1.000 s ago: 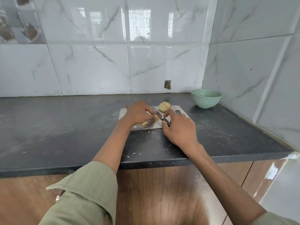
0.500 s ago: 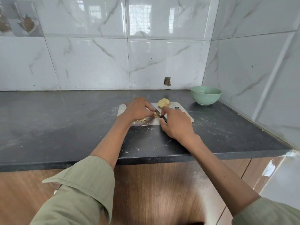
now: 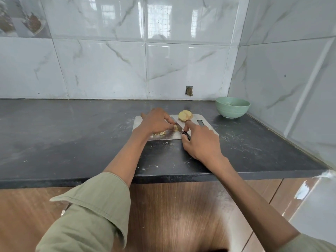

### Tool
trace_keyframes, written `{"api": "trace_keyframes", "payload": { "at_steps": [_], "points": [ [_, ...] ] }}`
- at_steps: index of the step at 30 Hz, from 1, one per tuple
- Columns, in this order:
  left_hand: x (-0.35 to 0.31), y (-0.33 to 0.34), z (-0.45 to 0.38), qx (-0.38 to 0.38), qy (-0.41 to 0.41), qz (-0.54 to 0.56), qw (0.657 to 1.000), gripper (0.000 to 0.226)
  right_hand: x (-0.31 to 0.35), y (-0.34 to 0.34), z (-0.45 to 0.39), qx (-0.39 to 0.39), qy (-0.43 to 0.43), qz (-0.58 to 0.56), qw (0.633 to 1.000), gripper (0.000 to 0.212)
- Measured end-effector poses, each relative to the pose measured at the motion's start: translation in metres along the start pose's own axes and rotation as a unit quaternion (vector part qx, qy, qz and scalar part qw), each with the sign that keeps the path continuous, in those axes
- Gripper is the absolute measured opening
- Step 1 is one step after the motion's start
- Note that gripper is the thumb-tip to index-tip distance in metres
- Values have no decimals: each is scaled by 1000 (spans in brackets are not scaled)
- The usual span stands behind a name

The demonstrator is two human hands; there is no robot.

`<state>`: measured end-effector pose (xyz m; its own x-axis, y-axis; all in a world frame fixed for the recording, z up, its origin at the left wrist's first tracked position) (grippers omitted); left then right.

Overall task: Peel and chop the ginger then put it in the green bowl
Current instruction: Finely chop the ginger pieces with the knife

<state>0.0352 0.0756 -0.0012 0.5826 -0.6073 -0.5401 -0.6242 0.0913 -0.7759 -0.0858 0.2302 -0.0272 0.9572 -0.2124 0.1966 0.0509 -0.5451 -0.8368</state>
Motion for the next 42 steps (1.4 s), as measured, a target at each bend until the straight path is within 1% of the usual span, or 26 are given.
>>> {"api": "trace_keyframes", "payload": {
  "at_steps": [4, 6, 10, 12, 21, 27, 30, 35, 42],
  "points": [
    [3, 0, 1, -2, 6, 15, 1000, 10, 3, 3, -2, 1, 8, -7, 1000, 19],
    [5, 0, 0, -7, 7, 19, 1000, 12, 3, 1, -1, -12, 16, -14, 1000, 19],
    [5, 0, -3, -28, 1, -14, 1000, 27, 3, -5, 0, -52, 41, -33, 997, 20],
    [6, 0, -4, -31, 3, -16, 999, 24, 2, -6, 0, -60, 50, -45, 996, 20],
    [7, 2, -4, -27, -1, -5, 1000, 17, 3, 2, 1, -23, 11, -27, 999, 20],
    [9, 3, -5, -15, 4, -5, 1000, 14, 4, 4, -2, -16, -13, 5, 1000, 22],
    [11, 4, -7, -4, 7, -1, 1000, 13, 3, 5, -8, -2, -12, -1, 1000, 20],
    [9, 4, -7, -9, 9, -13, 1000, 8, 4, 6, -13, 8, -29, 11, 999, 20],
    [12, 5, -7, 0, 16, -2, 1000, 14, 5, 6, -15, 9, -27, 16, 999, 20]
  ]
}}
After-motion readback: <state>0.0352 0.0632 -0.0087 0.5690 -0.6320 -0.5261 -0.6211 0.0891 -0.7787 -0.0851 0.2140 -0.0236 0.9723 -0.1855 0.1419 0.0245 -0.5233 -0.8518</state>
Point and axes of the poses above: each hand's wrist, its own z-axis away from the middle knuckle, its own y-axis out of the palm, x = y × z, the point moved 1 cm from there along -z, towards the middle knuckle, and after that the axes turned 5 degrees about z, right-handed, at the moved point
